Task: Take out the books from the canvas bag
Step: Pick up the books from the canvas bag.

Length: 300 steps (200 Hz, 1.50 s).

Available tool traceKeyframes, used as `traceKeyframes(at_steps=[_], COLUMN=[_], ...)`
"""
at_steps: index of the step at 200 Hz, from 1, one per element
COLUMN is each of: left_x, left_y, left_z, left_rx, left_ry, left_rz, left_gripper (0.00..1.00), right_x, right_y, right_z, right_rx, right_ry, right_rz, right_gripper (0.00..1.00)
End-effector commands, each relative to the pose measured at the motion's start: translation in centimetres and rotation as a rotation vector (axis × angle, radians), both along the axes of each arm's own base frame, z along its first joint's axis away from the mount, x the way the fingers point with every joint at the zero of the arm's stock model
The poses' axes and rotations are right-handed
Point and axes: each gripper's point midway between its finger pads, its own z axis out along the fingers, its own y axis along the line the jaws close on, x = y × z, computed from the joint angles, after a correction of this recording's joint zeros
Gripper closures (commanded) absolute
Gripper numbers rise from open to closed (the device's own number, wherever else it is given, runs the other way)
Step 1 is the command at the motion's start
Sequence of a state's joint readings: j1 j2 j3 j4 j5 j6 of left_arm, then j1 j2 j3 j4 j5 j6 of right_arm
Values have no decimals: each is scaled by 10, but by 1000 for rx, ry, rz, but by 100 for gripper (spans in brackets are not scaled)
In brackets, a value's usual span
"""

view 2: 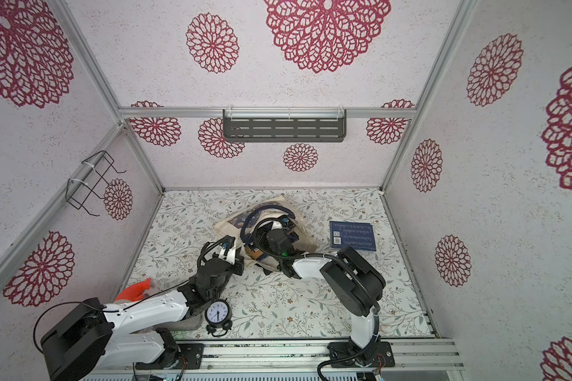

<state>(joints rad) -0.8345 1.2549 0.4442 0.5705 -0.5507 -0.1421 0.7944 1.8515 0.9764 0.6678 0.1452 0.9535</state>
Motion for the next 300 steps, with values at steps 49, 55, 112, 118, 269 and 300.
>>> traceKeyframes(at_steps=[49,55,112,118,269,300], left_x=[-3,-2,-1,-1,-2,-2], left_y=[-19,-19,-22,-22,-24,-25], left_z=[36,36,33,33,32,31], left_rx=[-101,-101,-89,-89,-85,-80], left_ry=[-92,-92,-85,-85,-81,-82], left_rz=[-68,-68,-76,-76,-85,-87], left_gripper=[100,100,100,100,100,100], right_x=[23,23,25,25,39,42], right_y=[8,8,10,8,14,17], right_z=[74,78,99,98,102,93], right_rx=[125,130,158,159,280,294], right_ry=[-139,-143,-143,-136,-102,-120], right_rz=[-15,-15,-19,-26,-45,-42], right_gripper=[63,63,58,56,62,66])
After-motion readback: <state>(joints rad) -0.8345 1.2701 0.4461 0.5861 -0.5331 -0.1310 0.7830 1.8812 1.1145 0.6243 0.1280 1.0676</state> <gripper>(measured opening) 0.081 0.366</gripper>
